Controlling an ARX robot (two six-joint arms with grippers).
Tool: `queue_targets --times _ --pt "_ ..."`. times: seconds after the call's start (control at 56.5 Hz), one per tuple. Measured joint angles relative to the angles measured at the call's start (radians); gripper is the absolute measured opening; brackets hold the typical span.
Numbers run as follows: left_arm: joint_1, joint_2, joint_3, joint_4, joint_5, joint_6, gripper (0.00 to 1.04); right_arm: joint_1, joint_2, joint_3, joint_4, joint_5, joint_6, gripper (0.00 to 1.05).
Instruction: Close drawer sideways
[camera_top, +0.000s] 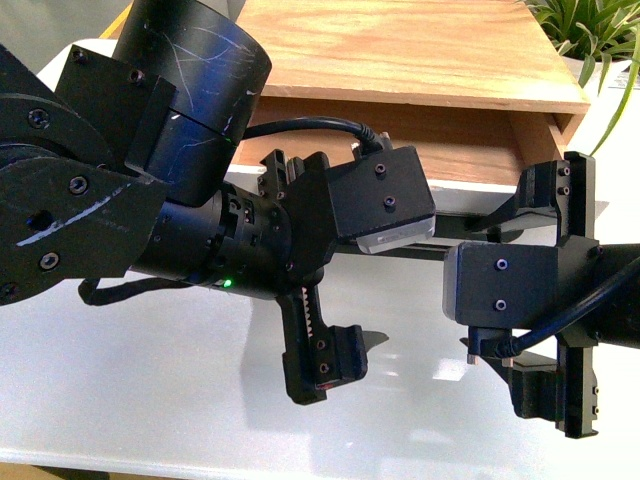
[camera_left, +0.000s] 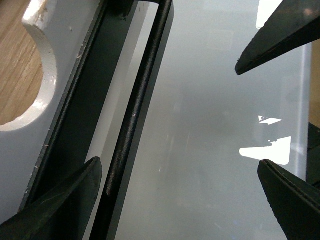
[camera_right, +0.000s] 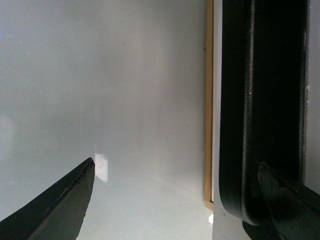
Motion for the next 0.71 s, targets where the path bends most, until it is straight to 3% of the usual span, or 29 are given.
queue_targets --times 0.708 --pt "0.024 0.057 0.126 0.026 -0.014 -0.027 0.96 -0.068 0.097 0.118 0.048 -0.011 0.000 0.96"
